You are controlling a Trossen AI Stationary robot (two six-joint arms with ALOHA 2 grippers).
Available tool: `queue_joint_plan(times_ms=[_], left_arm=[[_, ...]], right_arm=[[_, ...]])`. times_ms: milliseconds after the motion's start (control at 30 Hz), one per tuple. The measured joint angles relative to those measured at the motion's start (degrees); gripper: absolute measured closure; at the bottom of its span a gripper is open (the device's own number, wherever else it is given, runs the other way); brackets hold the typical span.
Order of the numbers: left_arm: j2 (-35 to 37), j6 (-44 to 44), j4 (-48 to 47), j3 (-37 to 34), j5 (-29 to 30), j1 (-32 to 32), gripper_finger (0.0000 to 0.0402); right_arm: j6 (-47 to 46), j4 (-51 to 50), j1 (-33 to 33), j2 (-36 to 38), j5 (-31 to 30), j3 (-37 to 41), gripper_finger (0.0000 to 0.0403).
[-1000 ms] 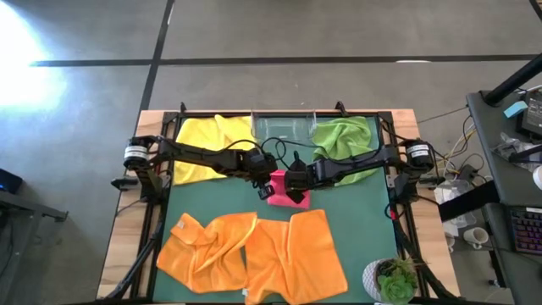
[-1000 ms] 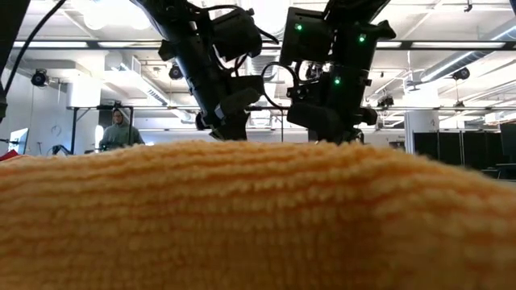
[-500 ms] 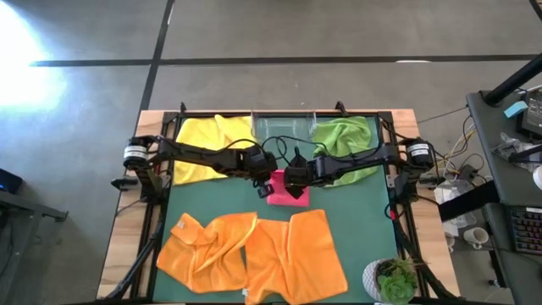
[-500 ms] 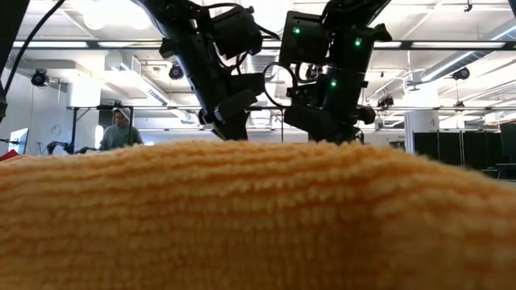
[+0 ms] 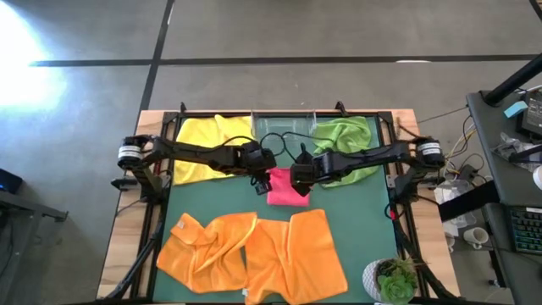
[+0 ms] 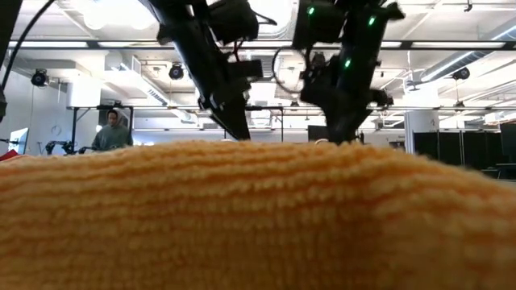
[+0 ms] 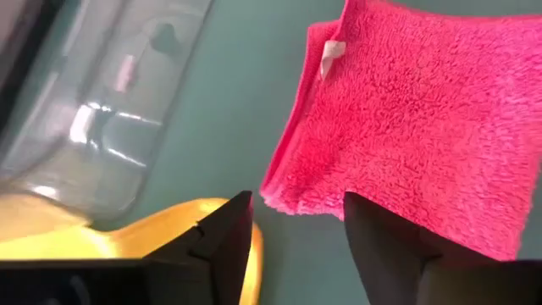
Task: Fold microfiber towels
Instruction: Put the pink microfiber towel into the transparent bin
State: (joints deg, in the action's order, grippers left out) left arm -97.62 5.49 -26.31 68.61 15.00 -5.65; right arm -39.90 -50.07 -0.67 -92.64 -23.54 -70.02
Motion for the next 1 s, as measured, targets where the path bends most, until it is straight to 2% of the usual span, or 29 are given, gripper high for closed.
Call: queue_joint_plan(times_ms=[100,233,400,500,633,800,1000], left_arm=[[3.22,-0.26,-3.84,0.49,-0.14,0.20,0.0222],[7.53,-0.22,-5.25,-0.61,-5.40,1.87,0.0222],[9.24,-2.84,-4.30,-2.80,-7.44,6.78,0.0222],[8.02,-6.49,-0.04,-4.05,-7.34,10.13,0.0222],[5.28,-10.53,7.55,-5.93,-7.14,13.25,0.0222],[1.39,-10.84,9.43,-5.88,-5.03,13.74,0.0222],[-2.66,-10.90,11.61,-5.87,-4.95,13.62,0.0222]], right_arm=[[0.07,-3.26,1.03,4.01,0.02,-0.02,0.0274],[0.64,-6.82,3.51,9.15,2.20,0.10,0.0281],[1.92,-5.14,7.99,13.27,3.00,3.69,0.0280],[4.86,-0.59,10.95,14.28,3.41,7.42,0.0272],[12.20,9.32,14.40,14.04,6.10,11.47,0.0258],[25.36,19.64,17.08,11.37,6.02,13.43,0.0237],[34.15,22.94,17.18,6.78,5.67,13.05,0.0225]])
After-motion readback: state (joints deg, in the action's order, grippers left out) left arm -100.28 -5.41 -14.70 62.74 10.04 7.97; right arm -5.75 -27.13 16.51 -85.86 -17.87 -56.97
